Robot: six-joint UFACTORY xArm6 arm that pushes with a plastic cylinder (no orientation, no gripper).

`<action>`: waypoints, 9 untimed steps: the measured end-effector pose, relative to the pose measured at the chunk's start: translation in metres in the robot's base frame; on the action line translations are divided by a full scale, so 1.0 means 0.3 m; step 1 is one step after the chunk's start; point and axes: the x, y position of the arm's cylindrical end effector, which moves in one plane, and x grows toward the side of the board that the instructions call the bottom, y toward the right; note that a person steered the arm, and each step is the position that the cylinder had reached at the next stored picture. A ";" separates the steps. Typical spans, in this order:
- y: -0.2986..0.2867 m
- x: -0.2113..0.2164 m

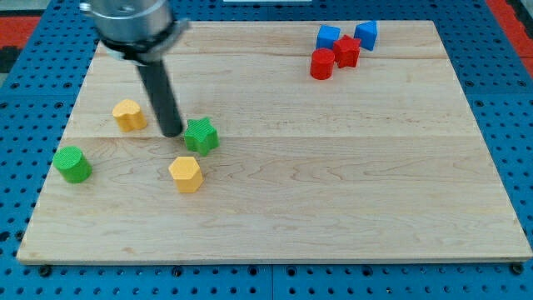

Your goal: Push the green star into the red circle

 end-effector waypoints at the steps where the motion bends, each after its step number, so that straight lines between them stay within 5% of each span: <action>1: 0.147 0.012; 3: 0.144 0.092; 7: 0.567 0.151; 9: 0.693 -0.166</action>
